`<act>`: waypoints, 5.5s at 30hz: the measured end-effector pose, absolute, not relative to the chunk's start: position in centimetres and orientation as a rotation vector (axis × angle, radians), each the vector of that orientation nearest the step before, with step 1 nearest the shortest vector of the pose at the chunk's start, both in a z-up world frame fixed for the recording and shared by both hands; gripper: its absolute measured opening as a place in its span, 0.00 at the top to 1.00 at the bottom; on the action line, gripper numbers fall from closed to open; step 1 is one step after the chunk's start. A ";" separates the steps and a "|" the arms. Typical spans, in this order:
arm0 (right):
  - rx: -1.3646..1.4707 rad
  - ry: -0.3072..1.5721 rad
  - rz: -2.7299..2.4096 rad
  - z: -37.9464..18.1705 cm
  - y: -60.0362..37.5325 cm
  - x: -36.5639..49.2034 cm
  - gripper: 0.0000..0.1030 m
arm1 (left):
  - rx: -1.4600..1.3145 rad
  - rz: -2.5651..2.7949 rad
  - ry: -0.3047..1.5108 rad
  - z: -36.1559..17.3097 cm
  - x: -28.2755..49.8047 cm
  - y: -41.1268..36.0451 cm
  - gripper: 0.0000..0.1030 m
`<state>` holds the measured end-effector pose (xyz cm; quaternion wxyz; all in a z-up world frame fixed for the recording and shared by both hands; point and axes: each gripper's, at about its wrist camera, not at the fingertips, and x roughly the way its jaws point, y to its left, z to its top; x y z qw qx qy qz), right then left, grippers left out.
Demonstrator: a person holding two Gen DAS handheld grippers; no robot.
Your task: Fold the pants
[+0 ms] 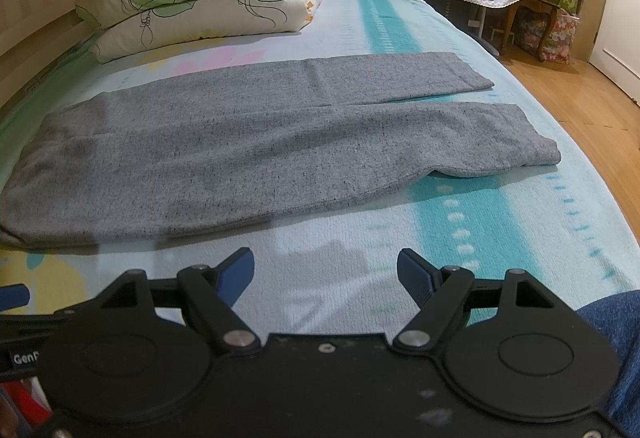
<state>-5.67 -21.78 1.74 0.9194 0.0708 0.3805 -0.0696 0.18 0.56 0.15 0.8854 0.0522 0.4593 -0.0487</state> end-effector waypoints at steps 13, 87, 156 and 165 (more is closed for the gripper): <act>0.140 0.783 -0.142 1.7 -21.6 -5.5 0.21 | 0.109 -0.101 0.955 0.1 0.1 0.5 0.09; 0.113 0.802 -0.178 1.9 -21.4 -5.3 0.20 | 0.167 -0.076 0.936 0.1 0.0 -0.2 0.18; 0.565 0.775 -0.607 -4.0 -46.2 7.0 0.22 | 0.219 -0.165 1.038 -1.3 12.5 -2.4 0.30; 0.616 0.770 -0.581 -4.4 -45.7 8.2 0.23 | 0.022 0.061 1.106 1.7 16.6 5.7 0.30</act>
